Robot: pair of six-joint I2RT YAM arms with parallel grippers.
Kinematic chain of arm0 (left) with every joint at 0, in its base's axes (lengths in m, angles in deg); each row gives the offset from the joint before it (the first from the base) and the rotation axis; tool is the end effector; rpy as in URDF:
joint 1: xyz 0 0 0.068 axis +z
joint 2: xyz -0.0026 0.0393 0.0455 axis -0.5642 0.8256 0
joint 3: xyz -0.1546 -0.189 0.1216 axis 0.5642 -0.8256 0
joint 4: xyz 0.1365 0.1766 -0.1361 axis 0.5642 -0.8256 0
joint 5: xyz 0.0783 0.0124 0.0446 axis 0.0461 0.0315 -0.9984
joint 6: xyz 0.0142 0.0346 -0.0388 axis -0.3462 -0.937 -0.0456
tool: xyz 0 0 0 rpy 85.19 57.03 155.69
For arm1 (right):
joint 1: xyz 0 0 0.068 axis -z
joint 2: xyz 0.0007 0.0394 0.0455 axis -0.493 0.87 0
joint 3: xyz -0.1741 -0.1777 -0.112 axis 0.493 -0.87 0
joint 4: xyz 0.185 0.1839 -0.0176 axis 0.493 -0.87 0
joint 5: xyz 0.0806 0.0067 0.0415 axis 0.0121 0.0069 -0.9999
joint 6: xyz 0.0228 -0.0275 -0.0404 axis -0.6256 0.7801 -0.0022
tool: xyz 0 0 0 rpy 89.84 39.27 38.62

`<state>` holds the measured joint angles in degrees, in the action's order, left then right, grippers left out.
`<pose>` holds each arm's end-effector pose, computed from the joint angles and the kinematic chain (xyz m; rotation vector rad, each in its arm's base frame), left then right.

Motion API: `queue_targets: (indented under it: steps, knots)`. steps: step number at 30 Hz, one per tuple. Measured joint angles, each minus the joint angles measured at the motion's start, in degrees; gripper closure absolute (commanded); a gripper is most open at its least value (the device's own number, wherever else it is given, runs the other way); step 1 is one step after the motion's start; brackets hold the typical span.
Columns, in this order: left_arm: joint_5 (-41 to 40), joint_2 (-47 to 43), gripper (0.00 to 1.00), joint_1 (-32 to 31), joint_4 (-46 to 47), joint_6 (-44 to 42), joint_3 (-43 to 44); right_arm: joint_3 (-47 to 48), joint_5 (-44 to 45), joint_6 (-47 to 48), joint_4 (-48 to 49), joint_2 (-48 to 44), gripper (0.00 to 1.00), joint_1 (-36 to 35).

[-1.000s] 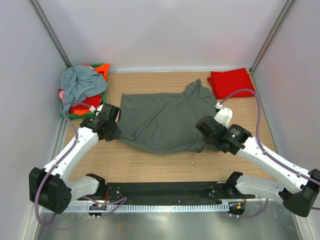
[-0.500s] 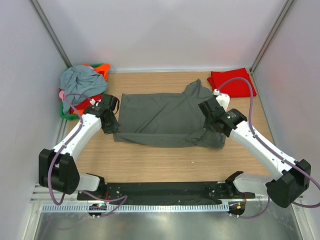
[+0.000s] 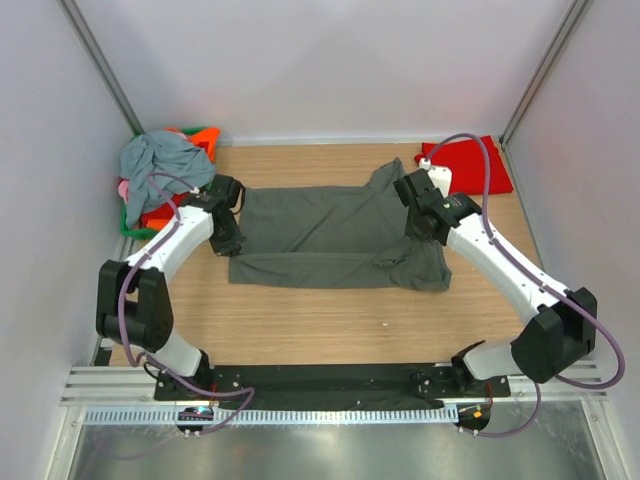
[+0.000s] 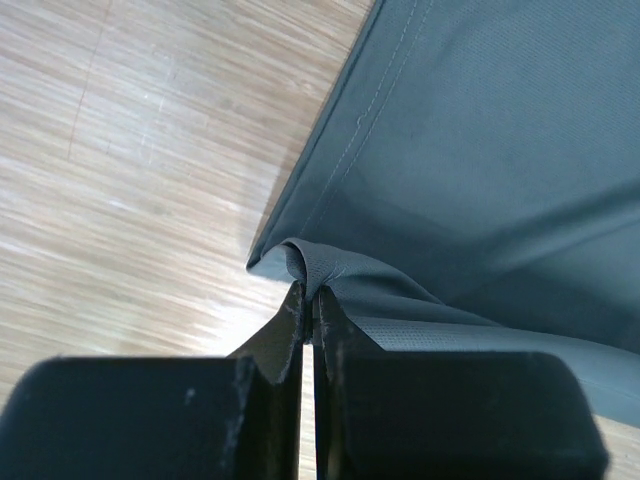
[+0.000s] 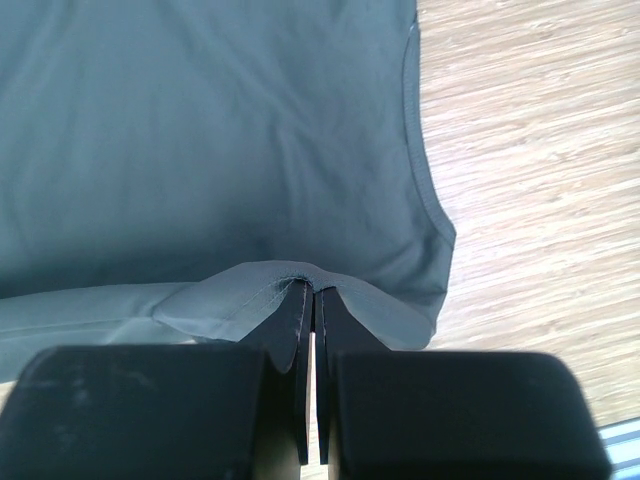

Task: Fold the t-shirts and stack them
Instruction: Fold the tshirt

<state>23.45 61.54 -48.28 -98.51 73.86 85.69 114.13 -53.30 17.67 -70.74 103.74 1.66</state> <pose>0.2928 -0.0652 0.2371 -0.6476 2.6791 0.0524 0.2483 0.1128 0.3094 0.2565 2.4364 -0.1846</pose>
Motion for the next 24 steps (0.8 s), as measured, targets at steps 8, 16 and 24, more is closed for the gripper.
queue_targets:
  steps: [8, 16, 24]
  knots:
    - [0.5, 6.2, 1.0, 0.8, 0.4, -0.8, 2.6, 1.9, -0.3, 2.7, 1.8, 5.1, 0.99, 3.1]
    - [-0.1, 13.4, 0.98, 0.9, 0.5, -0.7, 8.0, 2.9, -1.7, 4.2, 4.4, 13.3, 0.99, 5.2]
    - [-1.2, 21.4, 0.41, 1.2, -2.3, -1.3, 16.1, 13.3, -3.4, 5.7, 3.8, 24.7, 0.14, 8.8]
